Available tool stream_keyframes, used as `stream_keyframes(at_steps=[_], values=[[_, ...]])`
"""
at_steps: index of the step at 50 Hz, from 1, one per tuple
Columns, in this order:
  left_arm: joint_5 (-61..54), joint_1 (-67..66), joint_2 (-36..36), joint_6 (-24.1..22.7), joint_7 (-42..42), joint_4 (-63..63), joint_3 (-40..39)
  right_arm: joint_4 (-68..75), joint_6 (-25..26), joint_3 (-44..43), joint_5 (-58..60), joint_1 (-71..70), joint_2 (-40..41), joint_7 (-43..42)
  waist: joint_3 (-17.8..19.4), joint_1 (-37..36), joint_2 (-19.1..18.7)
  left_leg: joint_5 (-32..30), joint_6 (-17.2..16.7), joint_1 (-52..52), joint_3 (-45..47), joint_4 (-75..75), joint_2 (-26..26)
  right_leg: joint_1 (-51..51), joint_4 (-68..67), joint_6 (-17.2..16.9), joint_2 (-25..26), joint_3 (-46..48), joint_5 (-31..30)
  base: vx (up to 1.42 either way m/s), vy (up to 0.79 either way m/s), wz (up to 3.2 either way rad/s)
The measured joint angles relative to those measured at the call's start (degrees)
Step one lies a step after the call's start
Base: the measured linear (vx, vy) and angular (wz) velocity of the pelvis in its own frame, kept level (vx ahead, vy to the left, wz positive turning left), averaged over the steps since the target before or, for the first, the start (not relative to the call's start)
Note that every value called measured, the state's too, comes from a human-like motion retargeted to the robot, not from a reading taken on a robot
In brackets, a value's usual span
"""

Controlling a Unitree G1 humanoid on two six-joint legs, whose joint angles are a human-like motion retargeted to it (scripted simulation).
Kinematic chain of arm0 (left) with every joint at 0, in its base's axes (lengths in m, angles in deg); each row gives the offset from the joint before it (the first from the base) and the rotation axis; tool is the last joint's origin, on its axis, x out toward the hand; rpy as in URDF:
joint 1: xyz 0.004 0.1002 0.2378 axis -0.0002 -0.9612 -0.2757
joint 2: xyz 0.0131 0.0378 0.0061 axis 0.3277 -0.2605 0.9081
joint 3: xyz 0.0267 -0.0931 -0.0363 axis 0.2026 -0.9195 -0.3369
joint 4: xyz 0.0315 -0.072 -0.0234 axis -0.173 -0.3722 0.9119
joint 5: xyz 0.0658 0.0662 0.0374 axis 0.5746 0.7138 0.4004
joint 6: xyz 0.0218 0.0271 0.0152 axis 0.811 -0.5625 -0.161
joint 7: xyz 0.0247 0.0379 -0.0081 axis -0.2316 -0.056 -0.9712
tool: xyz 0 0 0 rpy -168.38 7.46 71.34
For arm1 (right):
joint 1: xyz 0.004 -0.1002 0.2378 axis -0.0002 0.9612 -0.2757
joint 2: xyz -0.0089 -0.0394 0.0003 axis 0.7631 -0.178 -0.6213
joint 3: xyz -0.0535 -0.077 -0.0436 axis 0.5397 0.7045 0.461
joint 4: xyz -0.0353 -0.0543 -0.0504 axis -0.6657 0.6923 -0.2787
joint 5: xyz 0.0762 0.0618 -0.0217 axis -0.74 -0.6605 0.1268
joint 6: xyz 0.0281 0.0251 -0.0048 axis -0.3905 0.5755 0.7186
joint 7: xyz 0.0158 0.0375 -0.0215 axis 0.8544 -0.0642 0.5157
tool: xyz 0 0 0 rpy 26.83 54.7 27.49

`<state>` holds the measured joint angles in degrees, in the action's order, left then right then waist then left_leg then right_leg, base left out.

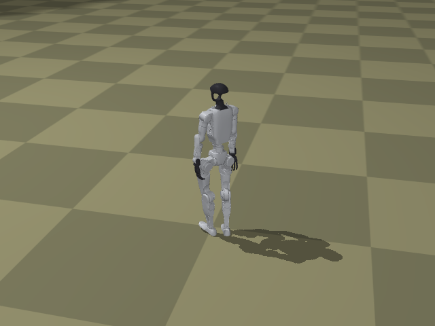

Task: In place motions

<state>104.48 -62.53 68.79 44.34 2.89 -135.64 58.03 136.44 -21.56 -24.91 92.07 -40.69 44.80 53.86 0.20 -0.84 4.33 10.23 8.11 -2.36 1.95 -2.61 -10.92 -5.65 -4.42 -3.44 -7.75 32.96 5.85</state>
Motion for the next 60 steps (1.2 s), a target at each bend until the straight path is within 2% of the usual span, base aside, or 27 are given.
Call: stream_keyframes(at_steps=[7, 15, 27, 36, 41, 60], values=[[-2.46, -4.03, -0.84, 0.05, -0.03, -0.08, -6.26, 2.24, 1.24, 0.47, -3.13, -2.41, -0.64, 0.3, -3.99, 5.65, -1.69, 3.21, -0.1, -0.71, 7.32, 0.12, 2.88, 4.85, 1.65, -0.1, 2.11, -7.45, -3.24, 0.24, 0.08, -1.33], [-2.18, -4.46, -1.03, 0.06, 0.03, 1.41, -4.62, 2.35, 1.29, 0.79, -4.33, -2.4, -0.81, 0.15, -4.73, 10.34, -3.51, 4.61, -0.19, -0.42, 11.1, 0.2, 4.86, 7.49, 0.99, 0.09, 3.65, -11.54, -4.39, 0.17, -0.01, -0.6], [-3.73, -4.55, -1.62, -1.02, -1.63, 7.38, -3.54, 4.3, 1.86, 1.17, -2.57, -0.14, -0.36, -0.42, -6.44, 13.64, -5.15, 5.1, 0.02, -0.97, 11.83, 0.49, 5.36, 8.86, 1.36, 0.51, 4.9, -12.17, -4.84, 0.06, -0.02, -0.07], [-3.06, -5.27, -1.37, -0.56, -0.83, 4.12, -4.51, 2.17, 1.99, 1.59, -0.9, -0.04, 0.02, -0.67, -6.77, 17.7, -5.76, 4.34, 0.4, -0.93, 8.15, 0.77, 4.24, 8.77, 2.16, 1.08, 4.6, -8.12, -5.64, 0.01, 0.02, 0.35], [-3.15, -6.17, -1.57, -0.31, -0.3, 1.58, -6.02, 0.81, 1.84, 1.59, -0.89, -0.62, -0.11, -0.33, -7.13, 13.75, -5.76, 4.84, 0.19, -0.45, 12.0, 1.08, 4.98, 8.67, 1.52, 0.26, 4.49, -11.96, -5.1, 0.01, 0.02, -0.61], [-2.32, -8.16, -1.86, -0.5, -0.01, 0.8, -5.92, -1.06, 1.24, 0.31, -3.08, -2.44, 0.26, 0.82, -7.65, 15.61, -4.66, 5.33, 0.13, -0.04, 11.94, 0.79, 5.36, 8.61, 1.28, 0.34, 4.96, -12.95, -5.05, 0.11, -0.1, -0.02]])
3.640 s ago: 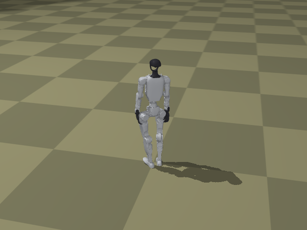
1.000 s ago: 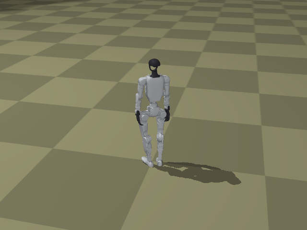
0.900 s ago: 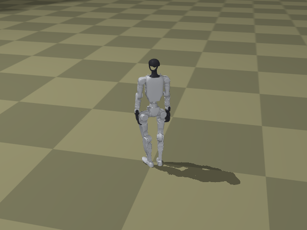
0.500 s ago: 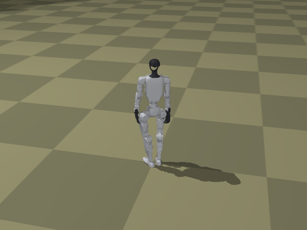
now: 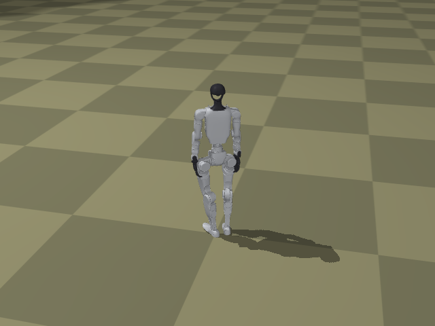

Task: In place motions

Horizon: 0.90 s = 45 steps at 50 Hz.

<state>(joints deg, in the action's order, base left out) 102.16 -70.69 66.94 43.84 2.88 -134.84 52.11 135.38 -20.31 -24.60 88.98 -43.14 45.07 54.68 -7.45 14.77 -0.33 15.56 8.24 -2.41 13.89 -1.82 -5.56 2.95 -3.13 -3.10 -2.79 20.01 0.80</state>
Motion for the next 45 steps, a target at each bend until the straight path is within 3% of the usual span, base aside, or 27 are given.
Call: stream_keyframes(at_steps=[15, 23, 45], values=[[-0.09, -1.64, -1.09, -0.1, -1.21, 0.96, 1.87, 0.38, 0.31, 2.07, 1.49, -2.6, 0.19, 0.75, 0.14, 4.96, -4.04, 2.87, -1.3, 0.63, 8.05, -0.07, 3.84, 3.66, -0.54, 0.09, 4.02, -9.4, -1.56, 0.04, -0.17, -0.7], [-0.5, -0.76, -1.39, -0.07, -1.66, 3.43, 3.05, 2.88, 0.71, 1.0, 1.78, -3.26, -1.2, -1.28, 1.74, 11.18, -7.51, 3.36, -1.73, 0.3, 8.1, -0.19, 5.09, 5.56, -0.69, -0.39, 4.66, -9.39, -2.62, -0.01, 0.01, -0.21], [-1.01, -0.2, -1.89, -0.1, -2.16, 4.21, 3.7, 3.65, 0.81, -1.21, -0.15, -2.99, -1.58, -1.46, 2.16, 10.01, -7.96, 2.99, -1.87, -0.13, 8.41, -0.42, 5.0, 5.76, -0.56, -0.36, 4.3, -9.47, -2.69, 0.0, 0.0, -0.03]])
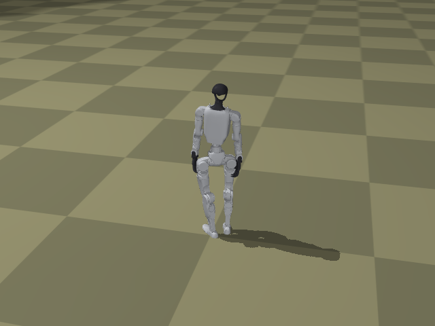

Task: In place motions

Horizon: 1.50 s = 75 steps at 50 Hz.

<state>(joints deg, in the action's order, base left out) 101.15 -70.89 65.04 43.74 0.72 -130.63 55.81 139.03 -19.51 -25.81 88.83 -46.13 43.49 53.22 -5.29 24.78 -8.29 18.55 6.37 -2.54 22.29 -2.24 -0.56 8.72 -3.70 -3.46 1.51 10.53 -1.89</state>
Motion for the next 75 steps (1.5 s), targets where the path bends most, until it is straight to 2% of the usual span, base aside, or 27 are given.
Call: stream_keyframes(at_steps=[8, 23, 34, 38, 42, 55, 67, 75], values=[[0.58, -0.16, -0.13, 0.15, -0.24, -0.32, -0.52, -0.98, -0.42, 0.43, -0.21, 0.71, 0.14, 0.2, -0.71, -2.17, 0.49, -0.75, 0.43, -0.34, -2.94, -0.26, -1.01, -1.15, 0.17, 0.52, -0.83, 3.09, 0.61, 0.03, 0.12, 0.4], [0.66, -0.18, 0.48, 0.21, 0.74, -0.96, -0.39, 0.36, 0.18, 0.33, 2.03, 2.96, -0.62, 1.81, -2.11, -10.67, 3.22, -2.99, 1.48, -1.77, -10.23, -1.45, -4.14, -5.28, 0.64, 0.46, -4.06, 10.55, 2.82, -0.11, 0.18, 0.59], [0.46, -1.59, 0.67, 0.22, 1.74, -3.44, -1.61, -1.36, -0.68, 1.05, 2.4, 2.75, -0.25, 3.23, -0.93, -13.71, 6.41, -5.26, 1.81, -1.29, -13.96, -0.95, -6.71, -8.23, 0.93, 0.49, -6.25, 15.4, 3.91, -0.08, 0.07, 0.49], [0.26, -2.11, 0.18, 0.06, 1.47, -4.4, -1.91, -2.33, -0.89, 1.02, 2.23, 2.17, -0.18, 3.44, -1.43, -9.72, 5.62, -5.39, 3.34, 1.49, -19.76, 1.92, -8.78, -8.9, 1.14, 0.18, -6.16, 20.99, 4.62, -0.03, -0.01, 1.19], [-0.73, -2.82, -0.26, -0.28, 2.37, -3.86, -2.68, -3.54, -1.29, 1.49, 1.58, 1.97, 0.07, 3.58, -1.21, -8.65, 5.53, -5.81, 3.93, 2.35, -21.11, 2.73, -9.36, -9.46, 1.15, 0.13, -6.06, 22.35, 4.85, -0.01, 0.0, 0.3], [0.33, -1.42, 0.62, 0.46, 2.01, -3.34, -1.98, -4.11, -1.57, 2.11, 1.61, 1.93, 0.57, 4.01, -0.89, -13.66, 6.64, -5.33, 2.43, -0.6, -12.16, -0.16, -6.76, -7.52, 0.72, 0.89, -5.24, 12.65, 3.47, 0.03, -0.03, -0.59], [0.84, -1.66, 0.45, 0.25, 1.69, -3.78, -0.77, -3.63, -1.02, 3.22, 3.04, 1.49, 1.34, 4.46, -1.11, -9.8, 5.81, -1.56, 1.1, 1.1, -4.46, -0.14, -3.69, -3.29, -0.34, 0.94, -2.61, 3.32, 1.26, 0.15, -0.18, -0.86], [0.6, -3.43, 0.26, -0.15, 0.26, -2.55, -0.18, -4.4, -0.83, 5.89, 5.16, 0.11, 1.59, 3.97, -1.14, -7.25, 4.72, 2.5, -1.92, 3.57, 5.64, -0.62, -0.4, -0.22, -0.78, -0.15, 0.8, -5.93, -0.97, 0.06, -0.27, -1.56]])
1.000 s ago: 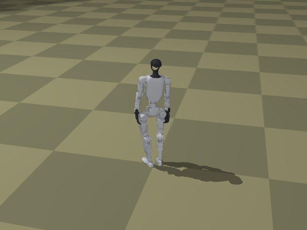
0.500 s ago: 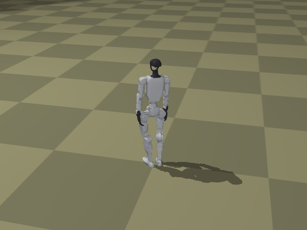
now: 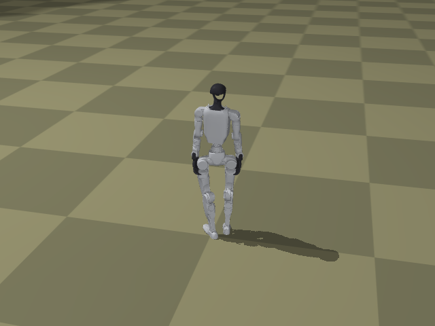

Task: In place motions

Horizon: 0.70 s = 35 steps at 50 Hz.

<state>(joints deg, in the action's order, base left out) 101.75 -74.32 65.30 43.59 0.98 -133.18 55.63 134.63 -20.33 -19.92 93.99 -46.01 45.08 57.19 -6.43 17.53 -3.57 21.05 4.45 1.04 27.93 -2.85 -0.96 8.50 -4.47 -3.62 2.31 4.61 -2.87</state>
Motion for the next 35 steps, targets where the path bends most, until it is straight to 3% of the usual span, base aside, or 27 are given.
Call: stream_keyframes(at_steps=[15, 35], values=[[1.78, -0.08, -0.22, -0.13, -1.69, 1.99, 2.47, -0.47, -0.5, 3.01, 1.65, -2.08, 1.05, -1.98, 0.74, 3.33, -3.62, 4.77, -5.58, 2.68, 18.38, -1.81, 2.74, 0.9, 4.77, 0.17, 8.69, -11.19, -5.44, -0.01, -0.11, -1.48], [1.23, 2.41, -1.17, -0.68, -2.07, 4.1, 5.06, -1.0, -0.62, 2.31, -0.18, -3.86, 1.83, -3.05, 2.74, 5.91, -4.32, 5.46, -7.13, 2.85, 24.44, -1.93, 3.53, 2.17, 5.97, -3.26, 9.97, -12.81, -6.75, -0.03, -0.03, -0.35]])
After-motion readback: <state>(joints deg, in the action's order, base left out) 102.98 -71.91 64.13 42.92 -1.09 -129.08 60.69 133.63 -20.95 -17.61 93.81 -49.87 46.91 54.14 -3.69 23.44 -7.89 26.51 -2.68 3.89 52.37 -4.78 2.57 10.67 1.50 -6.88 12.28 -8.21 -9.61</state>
